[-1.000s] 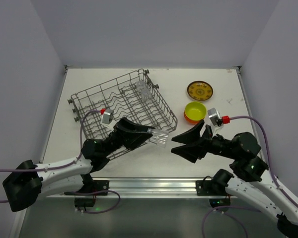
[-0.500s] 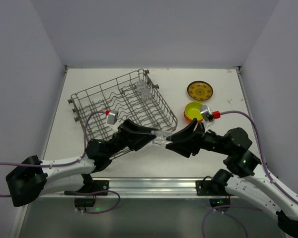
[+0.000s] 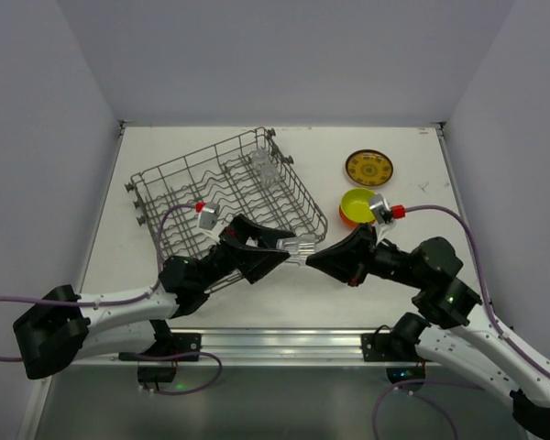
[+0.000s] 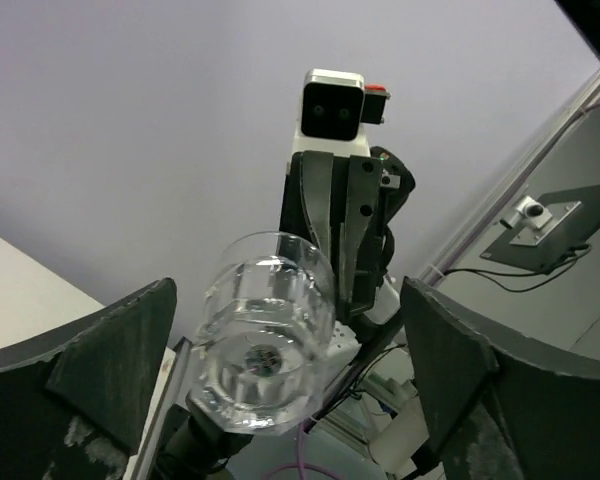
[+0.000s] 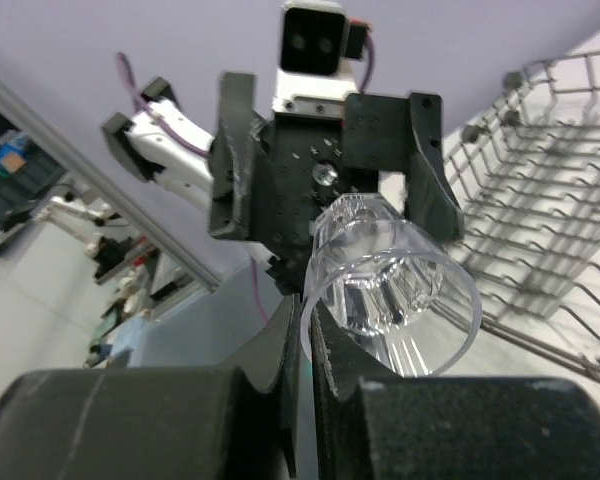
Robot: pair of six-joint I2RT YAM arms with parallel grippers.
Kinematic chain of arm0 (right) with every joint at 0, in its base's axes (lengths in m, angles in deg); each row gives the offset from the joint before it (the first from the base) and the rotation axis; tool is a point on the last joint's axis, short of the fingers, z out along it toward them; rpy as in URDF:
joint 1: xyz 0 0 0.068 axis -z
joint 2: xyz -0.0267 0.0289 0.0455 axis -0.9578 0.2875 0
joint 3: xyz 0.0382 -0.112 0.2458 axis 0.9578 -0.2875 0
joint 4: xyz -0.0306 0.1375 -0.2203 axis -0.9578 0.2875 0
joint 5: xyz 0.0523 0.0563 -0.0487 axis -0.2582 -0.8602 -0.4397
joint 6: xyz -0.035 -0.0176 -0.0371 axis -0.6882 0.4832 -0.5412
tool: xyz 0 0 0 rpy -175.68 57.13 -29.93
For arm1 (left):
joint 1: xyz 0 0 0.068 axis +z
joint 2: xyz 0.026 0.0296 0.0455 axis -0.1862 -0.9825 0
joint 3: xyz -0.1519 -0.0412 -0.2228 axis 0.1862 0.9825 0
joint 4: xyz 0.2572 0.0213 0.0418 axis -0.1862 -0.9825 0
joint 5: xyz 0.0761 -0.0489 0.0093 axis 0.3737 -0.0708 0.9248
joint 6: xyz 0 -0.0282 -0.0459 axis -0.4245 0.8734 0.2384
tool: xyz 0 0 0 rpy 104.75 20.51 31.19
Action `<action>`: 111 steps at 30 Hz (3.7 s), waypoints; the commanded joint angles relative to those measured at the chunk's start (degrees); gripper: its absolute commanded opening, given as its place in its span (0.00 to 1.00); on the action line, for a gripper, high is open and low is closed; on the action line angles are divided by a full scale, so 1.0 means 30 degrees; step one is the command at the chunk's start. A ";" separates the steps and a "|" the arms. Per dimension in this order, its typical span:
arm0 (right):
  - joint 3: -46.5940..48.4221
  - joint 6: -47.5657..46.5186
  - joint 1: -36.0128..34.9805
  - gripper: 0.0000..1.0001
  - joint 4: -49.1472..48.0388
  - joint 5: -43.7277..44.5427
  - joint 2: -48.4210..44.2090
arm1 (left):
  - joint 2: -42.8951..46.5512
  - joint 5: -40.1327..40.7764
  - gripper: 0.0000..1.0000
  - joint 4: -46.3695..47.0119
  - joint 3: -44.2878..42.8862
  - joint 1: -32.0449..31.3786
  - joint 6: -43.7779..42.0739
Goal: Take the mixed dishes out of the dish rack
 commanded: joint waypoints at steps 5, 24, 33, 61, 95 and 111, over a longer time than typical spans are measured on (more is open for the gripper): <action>0.2625 -0.1007 -0.0056 0.00 0.8969 1.0905 -0.1040 | 0.2940 0.5868 1.00 -1.2817 -0.3747 -0.0154 -0.2734; 0.6906 -0.2263 0.5503 0.00 2.1259 1.6032 0.7719 | 0.9158 1.1025 1.00 -2.5231 -0.4572 -0.0154 -0.5166; 0.5884 -0.3758 0.7180 0.00 1.9122 1.3132 1.0675 | 0.9159 1.0408 1.00 -2.6192 -0.4542 -0.0154 -0.5956; 0.3097 -0.1444 0.7444 0.05 1.8006 1.2662 1.3990 | 0.8661 1.0584 1.00 -2.7576 -0.5480 -0.0125 -0.8066; 0.4357 -0.1942 0.7444 0.24 1.7946 1.3130 1.2527 | 0.7958 1.0584 1.00 -2.6931 -0.4982 -0.0154 -0.8037; 0.6321 -0.1767 0.7414 0.55 1.9884 1.5765 0.4956 | 0.4008 1.3597 1.00 -2.7602 -0.7845 0.0021 -0.9294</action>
